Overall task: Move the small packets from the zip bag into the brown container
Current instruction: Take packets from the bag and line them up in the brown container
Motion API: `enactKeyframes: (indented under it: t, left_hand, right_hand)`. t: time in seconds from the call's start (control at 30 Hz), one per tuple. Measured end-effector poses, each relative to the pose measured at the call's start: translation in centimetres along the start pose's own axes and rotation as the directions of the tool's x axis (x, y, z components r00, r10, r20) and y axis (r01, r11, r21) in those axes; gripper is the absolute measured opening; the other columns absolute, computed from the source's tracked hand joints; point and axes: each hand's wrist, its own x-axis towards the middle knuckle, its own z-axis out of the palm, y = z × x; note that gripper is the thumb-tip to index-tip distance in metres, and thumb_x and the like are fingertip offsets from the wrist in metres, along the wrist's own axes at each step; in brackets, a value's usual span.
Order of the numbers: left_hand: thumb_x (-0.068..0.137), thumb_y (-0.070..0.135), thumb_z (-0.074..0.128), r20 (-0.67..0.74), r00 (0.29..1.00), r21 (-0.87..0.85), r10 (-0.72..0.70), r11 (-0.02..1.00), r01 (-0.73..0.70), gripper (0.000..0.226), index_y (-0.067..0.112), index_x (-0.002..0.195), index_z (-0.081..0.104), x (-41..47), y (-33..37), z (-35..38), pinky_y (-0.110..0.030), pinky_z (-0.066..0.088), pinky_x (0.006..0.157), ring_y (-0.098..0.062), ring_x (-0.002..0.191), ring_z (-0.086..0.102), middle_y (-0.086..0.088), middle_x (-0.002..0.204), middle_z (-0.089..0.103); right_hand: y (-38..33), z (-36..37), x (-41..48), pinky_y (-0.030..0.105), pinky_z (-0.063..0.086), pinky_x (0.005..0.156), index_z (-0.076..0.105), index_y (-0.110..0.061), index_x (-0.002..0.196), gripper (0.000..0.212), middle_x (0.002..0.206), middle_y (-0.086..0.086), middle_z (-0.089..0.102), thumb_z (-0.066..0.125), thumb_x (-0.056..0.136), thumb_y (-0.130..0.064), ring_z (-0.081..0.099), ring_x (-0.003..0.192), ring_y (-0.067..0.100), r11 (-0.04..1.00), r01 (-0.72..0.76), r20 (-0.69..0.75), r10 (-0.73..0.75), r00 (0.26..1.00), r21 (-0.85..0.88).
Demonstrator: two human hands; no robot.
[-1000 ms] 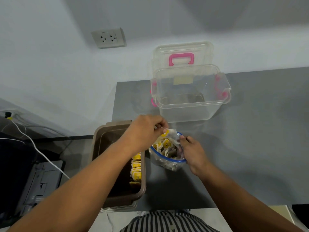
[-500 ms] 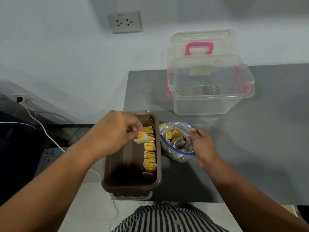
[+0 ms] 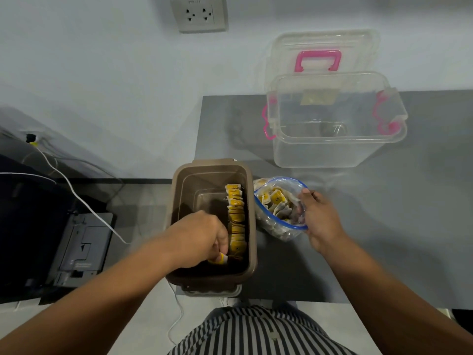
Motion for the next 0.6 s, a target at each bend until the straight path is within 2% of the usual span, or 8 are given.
enactKeyframes:
  t: [0.13,0.27,0.4,0.53,0.6]
  left_hand:
    - [0.087,0.015,0.073,-0.006,1.0,-0.031,0.014,0.999,-0.014,0.012,0.024,0.094,0.077,0.7,-0.3,0.8,-0.016,0.053,0.085,0.002,0.081,0.068,0.01,0.087,0.074]
    - [0.089,0.012,0.071,0.0,1.0,-0.017,0.027,0.999,-0.027,0.013,0.022,0.097,0.076,1.6,0.0,1.4,-0.004,0.045,0.08,-0.002,0.086,0.069,0.006,0.092,0.075]
    - [0.089,0.015,0.071,-0.03,0.999,0.056,0.023,0.998,-0.022,0.018,0.025,0.103,0.076,2.4,0.3,1.9,-0.017,0.051,0.091,-0.003,0.09,0.068,0.009,0.098,0.074]
    - [0.088,0.014,0.07,-0.068,0.997,0.071,0.032,0.997,-0.028,0.02,0.025,0.104,0.074,2.7,0.9,2.1,-0.022,0.053,0.092,-0.004,0.093,0.066,0.01,0.1,0.072]
    - [0.088,0.014,0.07,-0.073,0.997,0.075,0.032,0.997,-0.026,0.021,0.024,0.106,0.073,2.7,1.1,2.2,-0.022,0.053,0.091,-0.005,0.094,0.066,0.009,0.101,0.072]
  right_hand:
    - [0.0,-0.1,-0.2,0.017,0.045,0.045,0.061,-0.013,0.089,0.027,0.05,-0.012,0.058,0.045,0.108,-0.023,0.053,0.04,-0.002,1.0,0.008,0.008,-0.008,1.0,0.008]
    - [0.2,-0.2,0.0,0.017,0.045,0.045,0.061,-0.014,0.087,0.027,0.053,-0.01,0.058,0.046,0.108,-0.024,0.053,0.04,-0.002,1.0,0.009,0.006,-0.009,1.0,0.002]
    - [0.3,-0.2,0.2,0.02,0.049,0.05,0.063,-0.013,0.091,0.026,0.062,-0.005,0.061,0.047,0.107,-0.025,0.058,0.045,-0.001,1.0,0.009,-0.001,-0.009,1.0,-0.006]
    - [0.4,-0.4,0.5,0.035,0.06,0.07,0.066,-0.013,0.1,0.025,0.086,0.005,0.072,0.048,0.107,-0.028,0.072,0.075,0.017,1.0,-0.009,0.01,0.009,1.0,-0.02]
    - [0.5,-0.5,0.6,0.033,0.059,0.067,0.066,-0.01,0.103,0.026,0.085,0.005,0.072,0.047,0.107,-0.028,0.072,0.074,0.015,1.0,-0.009,0.012,0.009,1.0,-0.028]
